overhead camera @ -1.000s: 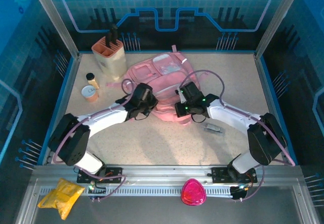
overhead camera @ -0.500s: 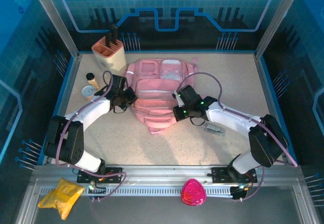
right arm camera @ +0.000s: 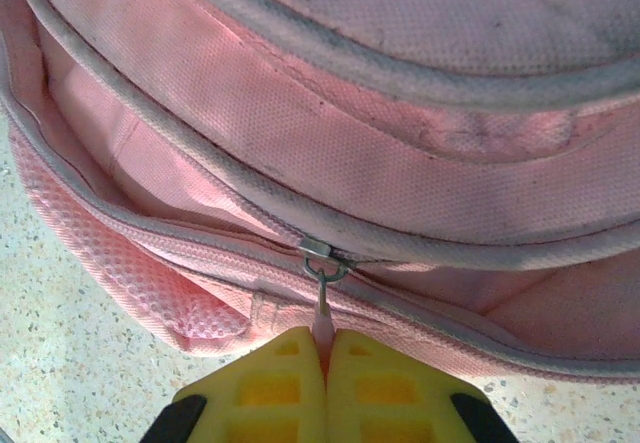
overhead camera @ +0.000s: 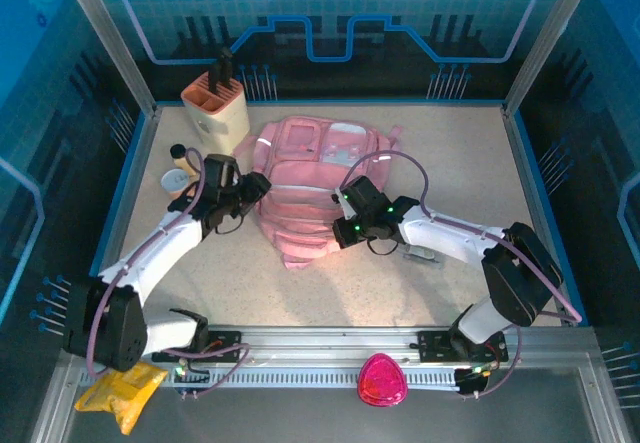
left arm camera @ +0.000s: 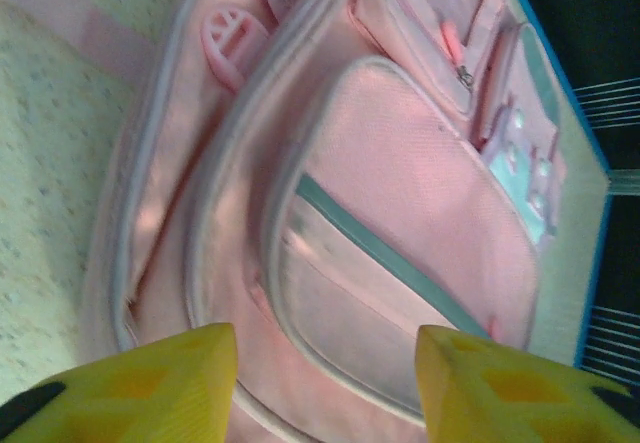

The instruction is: Pack the student bag

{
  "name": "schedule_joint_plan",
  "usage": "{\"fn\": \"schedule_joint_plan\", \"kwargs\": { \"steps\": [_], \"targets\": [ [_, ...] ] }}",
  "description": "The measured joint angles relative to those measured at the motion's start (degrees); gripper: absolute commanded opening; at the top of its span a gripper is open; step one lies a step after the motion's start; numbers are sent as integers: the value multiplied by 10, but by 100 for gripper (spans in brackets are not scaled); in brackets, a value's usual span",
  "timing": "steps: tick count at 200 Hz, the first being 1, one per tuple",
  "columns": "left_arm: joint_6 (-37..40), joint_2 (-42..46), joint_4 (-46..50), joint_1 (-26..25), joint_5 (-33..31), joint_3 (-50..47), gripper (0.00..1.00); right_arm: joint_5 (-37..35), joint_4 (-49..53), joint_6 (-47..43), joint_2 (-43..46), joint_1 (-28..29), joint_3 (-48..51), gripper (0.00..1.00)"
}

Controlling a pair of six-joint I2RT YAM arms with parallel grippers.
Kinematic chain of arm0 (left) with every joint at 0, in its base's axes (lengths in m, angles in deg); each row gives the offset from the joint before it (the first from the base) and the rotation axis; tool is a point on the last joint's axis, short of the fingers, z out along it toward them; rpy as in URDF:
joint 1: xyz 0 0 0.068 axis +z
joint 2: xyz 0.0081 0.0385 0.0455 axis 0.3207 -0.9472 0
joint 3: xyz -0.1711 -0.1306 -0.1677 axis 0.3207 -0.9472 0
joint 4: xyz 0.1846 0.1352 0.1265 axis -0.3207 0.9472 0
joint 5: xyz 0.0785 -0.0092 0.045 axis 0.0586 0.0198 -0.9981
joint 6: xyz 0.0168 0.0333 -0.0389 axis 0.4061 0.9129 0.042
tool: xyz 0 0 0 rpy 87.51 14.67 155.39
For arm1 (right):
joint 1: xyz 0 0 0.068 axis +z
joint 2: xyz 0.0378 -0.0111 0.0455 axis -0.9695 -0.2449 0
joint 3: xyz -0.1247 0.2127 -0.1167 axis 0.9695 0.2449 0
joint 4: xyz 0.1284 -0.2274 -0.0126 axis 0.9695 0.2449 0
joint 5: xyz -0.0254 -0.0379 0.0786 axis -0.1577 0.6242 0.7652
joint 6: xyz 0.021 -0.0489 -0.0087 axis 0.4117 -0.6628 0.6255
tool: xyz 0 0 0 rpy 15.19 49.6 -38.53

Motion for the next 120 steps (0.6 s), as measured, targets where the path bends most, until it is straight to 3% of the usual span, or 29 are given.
{"fn": "schedule_joint_plan", "kwargs": {
  "steps": [68, 120],
  "targets": [
    [-176, 18, -76, -172, -74, -61, 59, 0, -11, 0, 0, 3, 6, 0],
    [-299, -60, -122, -257, -144, -61, 60, 0, -20, 0, 0, 3, 12, 0]
  ]
}}
